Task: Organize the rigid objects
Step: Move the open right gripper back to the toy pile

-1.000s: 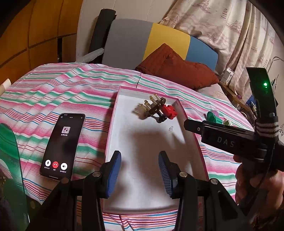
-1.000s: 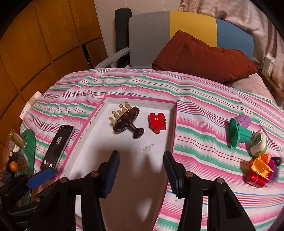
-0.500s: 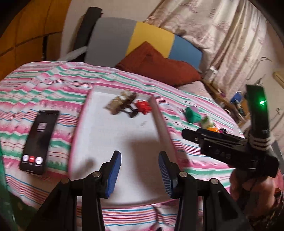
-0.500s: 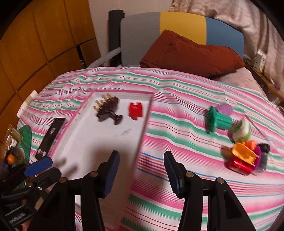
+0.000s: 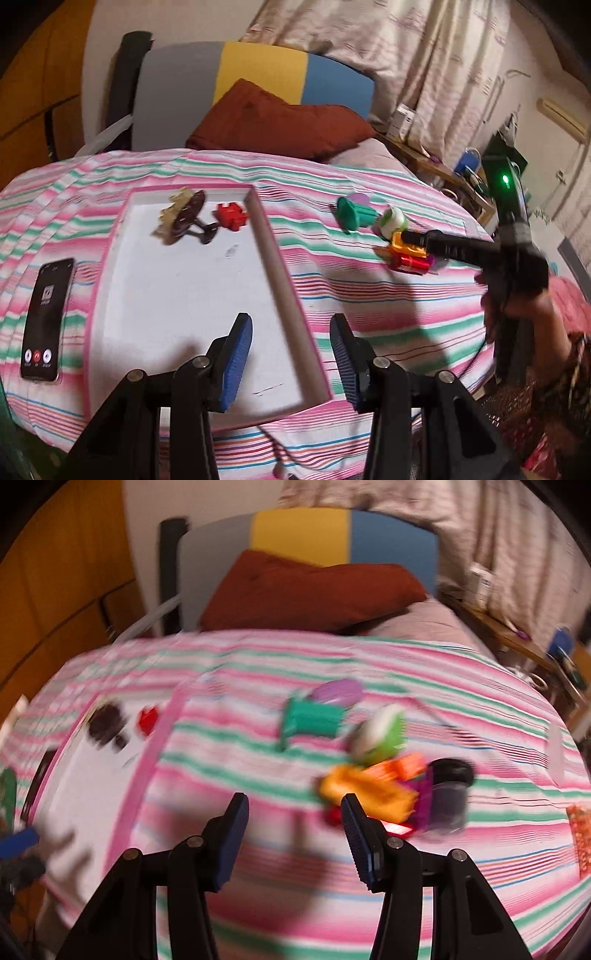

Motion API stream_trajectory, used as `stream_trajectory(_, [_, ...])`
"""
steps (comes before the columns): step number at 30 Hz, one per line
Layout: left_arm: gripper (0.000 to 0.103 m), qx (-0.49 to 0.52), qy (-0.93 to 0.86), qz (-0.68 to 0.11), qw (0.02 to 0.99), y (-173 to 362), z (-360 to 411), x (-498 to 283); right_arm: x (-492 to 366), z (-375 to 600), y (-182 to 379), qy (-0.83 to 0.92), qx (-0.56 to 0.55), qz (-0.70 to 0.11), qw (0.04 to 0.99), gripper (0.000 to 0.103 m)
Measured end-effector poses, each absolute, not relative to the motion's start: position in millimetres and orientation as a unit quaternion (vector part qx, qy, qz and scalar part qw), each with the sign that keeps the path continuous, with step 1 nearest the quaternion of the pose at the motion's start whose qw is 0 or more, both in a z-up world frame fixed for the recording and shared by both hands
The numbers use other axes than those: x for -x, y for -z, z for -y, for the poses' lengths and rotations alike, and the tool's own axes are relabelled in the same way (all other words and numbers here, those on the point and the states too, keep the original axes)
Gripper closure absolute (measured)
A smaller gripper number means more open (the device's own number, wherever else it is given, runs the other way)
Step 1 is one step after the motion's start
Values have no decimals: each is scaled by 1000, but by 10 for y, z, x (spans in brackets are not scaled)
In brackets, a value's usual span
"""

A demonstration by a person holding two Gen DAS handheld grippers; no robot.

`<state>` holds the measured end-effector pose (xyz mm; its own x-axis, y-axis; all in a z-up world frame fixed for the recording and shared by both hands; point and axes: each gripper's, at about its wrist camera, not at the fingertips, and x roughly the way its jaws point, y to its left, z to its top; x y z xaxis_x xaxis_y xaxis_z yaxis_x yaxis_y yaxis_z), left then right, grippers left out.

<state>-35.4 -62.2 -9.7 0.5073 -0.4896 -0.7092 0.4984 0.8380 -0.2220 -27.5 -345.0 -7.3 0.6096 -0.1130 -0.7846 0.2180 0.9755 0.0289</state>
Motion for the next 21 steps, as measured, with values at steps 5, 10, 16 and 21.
stream_trajectory(5, [59,-25,306,-404,862,81,841,382,292,3822,139,115,-114,-434,886,42])
stream_trajectory(10, [59,-30,316,-403,858,69,932,414,168,3990,248,115,-141,-452,873,41])
stream_trajectory(16, [59,-23,315,-413,854,96,907,418,53,3877,298,124,-82,-454,879,35])
stream_trajectory(21, [59,-7,308,-419,854,149,847,406,74,3815,300,85,-106,-464,875,32])
